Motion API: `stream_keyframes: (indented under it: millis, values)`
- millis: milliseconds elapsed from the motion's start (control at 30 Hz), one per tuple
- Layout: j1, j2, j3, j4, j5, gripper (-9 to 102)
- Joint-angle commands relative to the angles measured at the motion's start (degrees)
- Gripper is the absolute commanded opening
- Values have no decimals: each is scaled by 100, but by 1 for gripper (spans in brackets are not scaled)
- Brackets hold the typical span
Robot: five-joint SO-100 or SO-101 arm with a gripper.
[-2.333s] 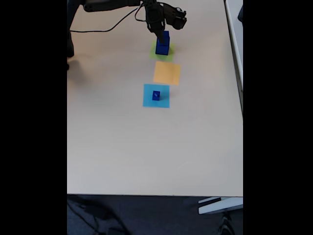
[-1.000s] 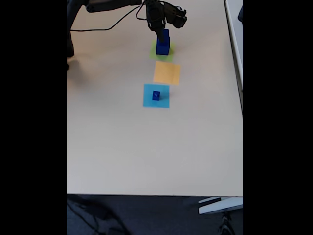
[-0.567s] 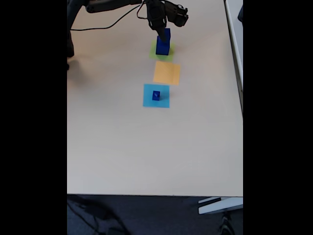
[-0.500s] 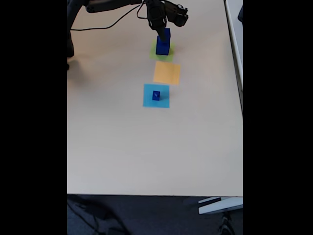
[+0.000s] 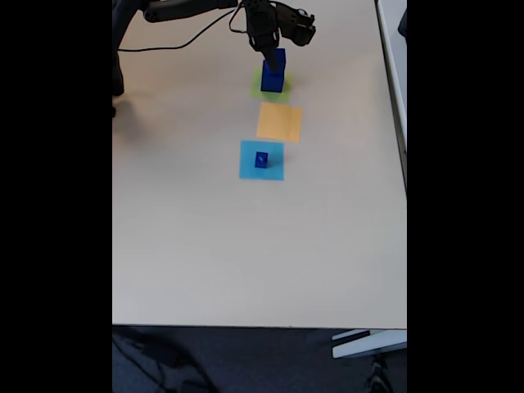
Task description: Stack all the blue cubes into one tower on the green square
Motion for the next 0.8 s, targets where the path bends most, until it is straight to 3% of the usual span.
stream_keyframes:
  millis: [0, 767]
  values:
    - [53, 79, -334, 26, -97, 0]
    - [0, 9, -316, 35, 237, 1]
